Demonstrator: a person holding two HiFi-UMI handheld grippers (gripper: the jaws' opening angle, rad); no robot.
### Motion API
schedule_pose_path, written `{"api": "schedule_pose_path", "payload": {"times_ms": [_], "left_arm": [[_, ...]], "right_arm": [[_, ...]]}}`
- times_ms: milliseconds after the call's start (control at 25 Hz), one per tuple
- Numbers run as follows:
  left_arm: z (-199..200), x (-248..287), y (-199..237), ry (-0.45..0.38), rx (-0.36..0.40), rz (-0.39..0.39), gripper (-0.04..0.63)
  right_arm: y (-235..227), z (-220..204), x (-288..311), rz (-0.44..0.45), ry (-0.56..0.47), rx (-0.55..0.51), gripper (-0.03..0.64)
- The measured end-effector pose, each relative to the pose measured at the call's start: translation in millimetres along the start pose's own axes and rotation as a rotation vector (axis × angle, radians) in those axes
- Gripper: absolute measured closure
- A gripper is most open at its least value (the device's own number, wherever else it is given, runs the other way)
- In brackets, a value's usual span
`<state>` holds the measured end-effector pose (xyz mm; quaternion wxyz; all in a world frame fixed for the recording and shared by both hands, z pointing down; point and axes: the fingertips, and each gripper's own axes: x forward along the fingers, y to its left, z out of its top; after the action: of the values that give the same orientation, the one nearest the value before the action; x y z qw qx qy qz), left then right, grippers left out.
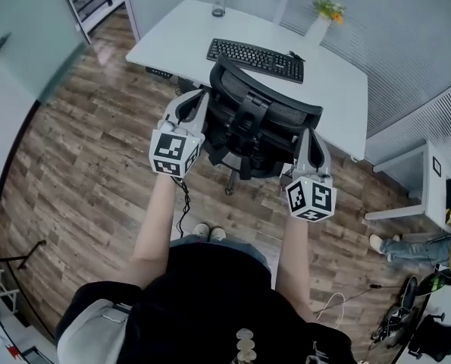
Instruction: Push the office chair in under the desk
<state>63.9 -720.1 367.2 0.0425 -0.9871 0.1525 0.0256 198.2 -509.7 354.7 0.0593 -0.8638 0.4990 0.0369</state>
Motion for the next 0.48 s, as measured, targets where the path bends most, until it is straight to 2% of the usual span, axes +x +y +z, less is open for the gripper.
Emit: {"api": "schedule_pose_path", "payload": {"times_ms": [480], "left_arm": [[-6.2,6.7,-9.1,0.042,0.057,-0.008,0.588]], "right_arm": [[-2.9,-5.9,-2.3,-0.009,0.005,0.013,0.607]]}}
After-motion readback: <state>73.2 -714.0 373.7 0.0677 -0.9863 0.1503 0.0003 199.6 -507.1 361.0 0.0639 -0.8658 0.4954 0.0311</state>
